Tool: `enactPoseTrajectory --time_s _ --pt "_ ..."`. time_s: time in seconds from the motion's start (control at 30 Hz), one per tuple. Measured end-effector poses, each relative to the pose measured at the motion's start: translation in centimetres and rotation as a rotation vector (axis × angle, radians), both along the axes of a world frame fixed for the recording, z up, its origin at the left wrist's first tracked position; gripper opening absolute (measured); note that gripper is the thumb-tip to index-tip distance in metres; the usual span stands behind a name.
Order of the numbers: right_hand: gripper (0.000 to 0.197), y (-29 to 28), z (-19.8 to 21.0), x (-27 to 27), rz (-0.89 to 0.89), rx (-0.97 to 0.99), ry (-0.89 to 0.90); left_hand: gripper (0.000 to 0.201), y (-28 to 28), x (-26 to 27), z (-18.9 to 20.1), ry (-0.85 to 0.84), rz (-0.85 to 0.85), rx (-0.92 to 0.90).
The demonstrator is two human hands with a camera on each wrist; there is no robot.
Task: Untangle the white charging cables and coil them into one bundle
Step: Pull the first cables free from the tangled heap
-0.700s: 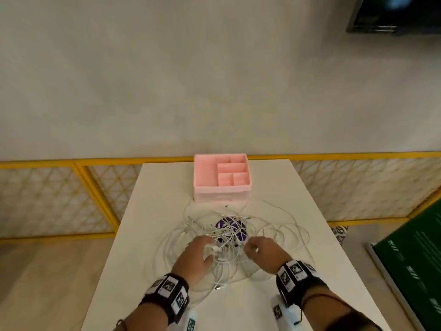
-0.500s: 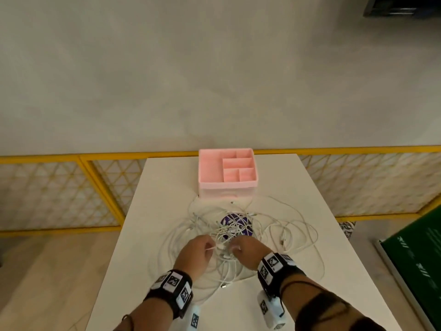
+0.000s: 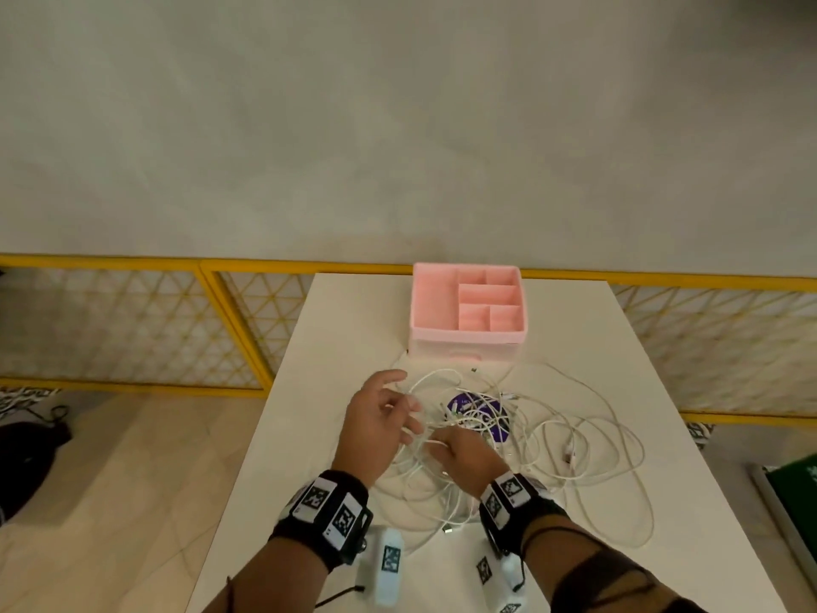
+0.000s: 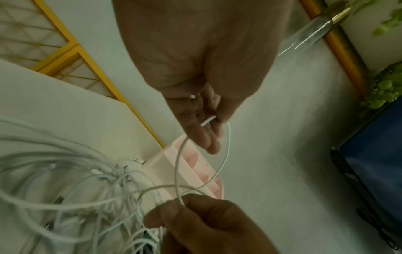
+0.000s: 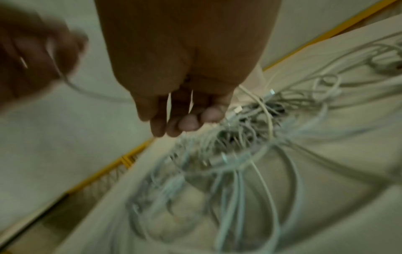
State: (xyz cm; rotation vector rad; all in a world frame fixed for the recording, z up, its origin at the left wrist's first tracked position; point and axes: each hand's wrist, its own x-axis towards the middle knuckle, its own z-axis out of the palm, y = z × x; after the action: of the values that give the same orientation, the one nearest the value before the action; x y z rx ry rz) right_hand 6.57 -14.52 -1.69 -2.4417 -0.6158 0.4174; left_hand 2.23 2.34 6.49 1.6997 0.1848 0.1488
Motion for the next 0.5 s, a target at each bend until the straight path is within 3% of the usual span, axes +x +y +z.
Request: enactPoseTrajectory --time_s 0.07,0.17,0.3,0.37,0.5 --pt "0.022 -0.8 2.7 -0.2 -0.006 0.11 0.018 0.04 0.7 0.6 -0.2 -0.049 0.034 0.118" --pt "0.01 -2.3 6.7 -0.6 -0.038 0.197 0.002 0.055 0.7 1.1 0.2 -0.206 0.002 0.454" --pt "0.011 -3.8 12.2 -0.9 -0.07 0.212 -0.026 0.029 -1.4 1.5 3.2 -0.529 -0.142 0.754" --pt "0.009 -4.4 15.1 -0.7 -0.154 0.336 -0.055 0.028 -2.6 1.3 4.5 -0.553 -0.28 0.765" --pt "0.013 -5.4 18.7 0.1 -0.354 0.801 -0.03 0.025 -4.4 1.2 6.4 -0.42 -0.392 0.465"
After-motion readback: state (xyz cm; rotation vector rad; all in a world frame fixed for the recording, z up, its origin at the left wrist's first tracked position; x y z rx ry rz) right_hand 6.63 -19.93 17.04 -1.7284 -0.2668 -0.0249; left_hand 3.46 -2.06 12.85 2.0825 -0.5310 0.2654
